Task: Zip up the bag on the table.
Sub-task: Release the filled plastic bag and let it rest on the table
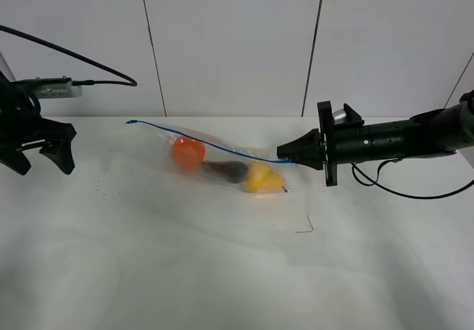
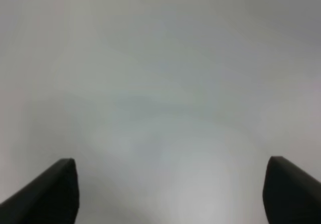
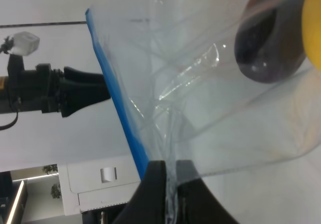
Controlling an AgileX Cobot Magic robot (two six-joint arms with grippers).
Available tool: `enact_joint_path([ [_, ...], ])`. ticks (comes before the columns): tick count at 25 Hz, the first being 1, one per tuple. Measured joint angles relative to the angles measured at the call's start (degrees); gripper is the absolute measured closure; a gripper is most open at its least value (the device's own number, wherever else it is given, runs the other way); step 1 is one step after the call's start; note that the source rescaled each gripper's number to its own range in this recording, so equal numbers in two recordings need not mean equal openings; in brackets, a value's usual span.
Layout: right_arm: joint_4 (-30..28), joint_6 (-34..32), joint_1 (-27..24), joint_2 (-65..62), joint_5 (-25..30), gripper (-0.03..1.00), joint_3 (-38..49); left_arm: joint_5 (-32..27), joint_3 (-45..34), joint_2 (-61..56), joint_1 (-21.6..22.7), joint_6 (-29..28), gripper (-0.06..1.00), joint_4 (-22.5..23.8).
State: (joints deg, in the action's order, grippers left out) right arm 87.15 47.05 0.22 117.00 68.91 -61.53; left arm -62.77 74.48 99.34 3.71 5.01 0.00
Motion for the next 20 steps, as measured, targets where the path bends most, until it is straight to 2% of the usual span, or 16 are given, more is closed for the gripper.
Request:
enact_joint_path([
  [3,0.0,0.0,0.0,0.0,0.0,0.96,0.0,-4.7,0.0,0.0,0.0,-2.3,-0.06,0.4],
  [9,0.0,0.0,0.0,0.0,0.0,0.96,0.0,-5.2,-2.6,-2.5,0.0,-4.3,-0.06,0.6],
  [20,-0.4,0.0,0.0,0.0,0.0,0.96,0.0,-5.1,-27.9,-28.2,0.0,-4.6,-0.06,0.6],
])
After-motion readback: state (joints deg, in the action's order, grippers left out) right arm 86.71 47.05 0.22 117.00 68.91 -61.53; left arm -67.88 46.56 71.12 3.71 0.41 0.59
